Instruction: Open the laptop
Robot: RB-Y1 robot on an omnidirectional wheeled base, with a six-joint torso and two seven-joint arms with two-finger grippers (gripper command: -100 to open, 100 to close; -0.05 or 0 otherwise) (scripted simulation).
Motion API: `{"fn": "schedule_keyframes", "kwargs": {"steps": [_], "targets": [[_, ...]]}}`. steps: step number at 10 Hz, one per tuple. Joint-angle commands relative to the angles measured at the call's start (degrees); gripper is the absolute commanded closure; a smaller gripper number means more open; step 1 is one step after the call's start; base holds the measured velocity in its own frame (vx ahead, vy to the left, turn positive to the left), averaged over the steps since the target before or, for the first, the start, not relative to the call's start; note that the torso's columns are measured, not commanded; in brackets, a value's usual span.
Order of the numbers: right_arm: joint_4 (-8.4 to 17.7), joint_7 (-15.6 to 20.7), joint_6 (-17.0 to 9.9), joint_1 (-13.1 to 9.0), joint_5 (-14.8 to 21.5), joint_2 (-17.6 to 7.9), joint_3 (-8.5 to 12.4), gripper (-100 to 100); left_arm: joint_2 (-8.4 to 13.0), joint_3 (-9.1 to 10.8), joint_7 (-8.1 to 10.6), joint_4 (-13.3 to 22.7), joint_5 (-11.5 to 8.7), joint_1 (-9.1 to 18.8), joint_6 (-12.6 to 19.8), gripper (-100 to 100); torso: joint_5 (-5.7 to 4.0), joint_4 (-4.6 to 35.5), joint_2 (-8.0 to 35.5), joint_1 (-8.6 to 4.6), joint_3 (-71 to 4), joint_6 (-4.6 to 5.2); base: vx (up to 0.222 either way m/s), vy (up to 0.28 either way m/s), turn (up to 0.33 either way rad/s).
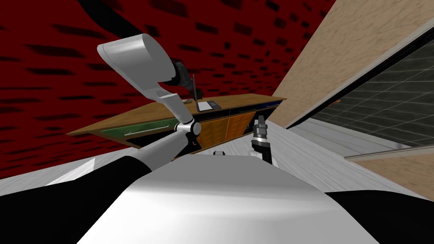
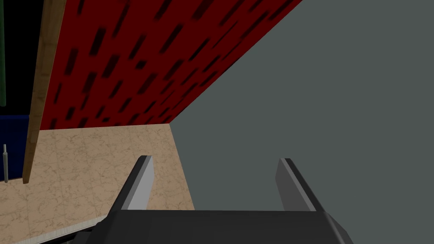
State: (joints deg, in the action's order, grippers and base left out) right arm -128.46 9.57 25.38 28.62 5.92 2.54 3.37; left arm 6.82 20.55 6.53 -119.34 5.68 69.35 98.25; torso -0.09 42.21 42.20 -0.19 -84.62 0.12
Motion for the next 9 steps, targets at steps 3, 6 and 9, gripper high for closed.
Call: {"fn": "schedule_keyframes", "kwargs": {"steps": [3, 6, 9], "targets": [[0.0, 0.0, 0.0, 0.0, 0.0, 0.0, 0.0, 0, -0.51, 2.22, 2.04, -3.5, 1.12, 0.79, 2.87, -100, 0.03, -0.07, 0.01, -0.01, 0.02, 0.02, 0.014, -0.076, 0.011], [0.0, 0.0, 0.0, 0.0, 0.0, 0.01, -0.01, 0, -0.49, 3.2, 2.92, -5.12, 1.66, 1.02, 4.01, -100, 0.01, 0.05, 0.02, 0.03, 0.0, -0.06, 0.011, -0.099, -0.003], [0.0, 0.0, 0.0, 0.01, 0.0, -0.01, 0.01, 0, -0.28, 3.24, 3.11, -4.84, 1.86, 1.48, 4.25, 100, 0.14, 0.03, -0.14, 0.35, -0.08, -0.12, 0.057, -0.009, -0.01]]}}
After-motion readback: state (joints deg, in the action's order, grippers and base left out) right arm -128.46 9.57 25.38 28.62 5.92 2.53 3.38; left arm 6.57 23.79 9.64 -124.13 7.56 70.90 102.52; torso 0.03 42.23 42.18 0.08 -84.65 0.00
